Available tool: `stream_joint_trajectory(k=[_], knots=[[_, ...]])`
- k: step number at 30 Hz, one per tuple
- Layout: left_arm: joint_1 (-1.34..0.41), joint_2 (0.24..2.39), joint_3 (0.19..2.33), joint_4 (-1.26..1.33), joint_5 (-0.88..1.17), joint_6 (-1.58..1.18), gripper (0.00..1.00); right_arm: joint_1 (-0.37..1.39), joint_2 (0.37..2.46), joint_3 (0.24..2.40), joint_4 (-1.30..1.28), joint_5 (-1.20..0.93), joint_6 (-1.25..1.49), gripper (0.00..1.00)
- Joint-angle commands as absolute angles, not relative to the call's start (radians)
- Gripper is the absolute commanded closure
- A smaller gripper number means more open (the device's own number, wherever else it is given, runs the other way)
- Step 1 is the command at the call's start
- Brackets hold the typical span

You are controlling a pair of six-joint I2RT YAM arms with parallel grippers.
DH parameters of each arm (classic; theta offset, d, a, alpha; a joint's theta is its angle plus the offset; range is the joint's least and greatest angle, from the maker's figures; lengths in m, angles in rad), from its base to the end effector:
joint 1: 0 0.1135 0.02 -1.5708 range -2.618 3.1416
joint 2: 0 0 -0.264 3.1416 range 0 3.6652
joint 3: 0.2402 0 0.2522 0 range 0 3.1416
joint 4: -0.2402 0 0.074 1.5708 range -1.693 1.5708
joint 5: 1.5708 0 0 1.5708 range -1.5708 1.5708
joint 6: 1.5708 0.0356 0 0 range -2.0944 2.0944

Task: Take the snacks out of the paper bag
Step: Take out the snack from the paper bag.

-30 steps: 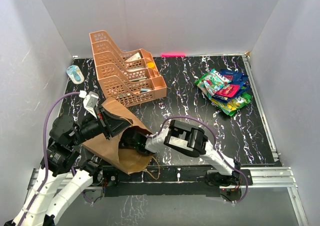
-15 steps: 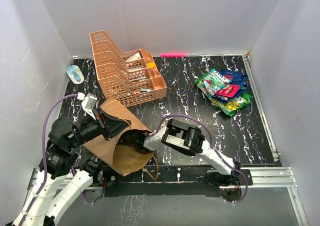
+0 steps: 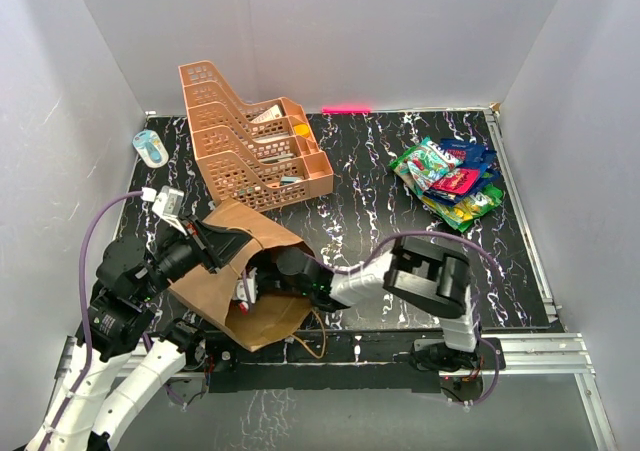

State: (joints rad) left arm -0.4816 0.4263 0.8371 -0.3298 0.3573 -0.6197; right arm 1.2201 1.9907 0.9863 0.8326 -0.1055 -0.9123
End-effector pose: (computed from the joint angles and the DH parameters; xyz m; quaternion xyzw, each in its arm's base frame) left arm 0.0716 -0.0514 0.3842 0.0843 0.6745 -0.4812 0.5535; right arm 0.1399 0.3934 0.1614 -0.6853 0.3397 0.1384 0.6292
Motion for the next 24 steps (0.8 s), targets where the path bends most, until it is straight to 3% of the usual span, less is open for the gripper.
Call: stream_joint_trajectory(k=[1,14,24], knots=[[-0.483,0.427,0.849,-0.357,0.310,-0.597,1.00,1.234,1.841,0.890,0.839,-0.134,-0.801,0.92],[-0.482,0.414,0.871,-0.415,0.236,-0.574,1.00,1.235,1.457,0.589,0.765,-0.113,-0.589,0.92],[-0.483,0.439,0.868,-0.418,0.195,-0.577,1.00,1.235,1.069,0.648,0.260,-0.165,-0.465,0.92]])
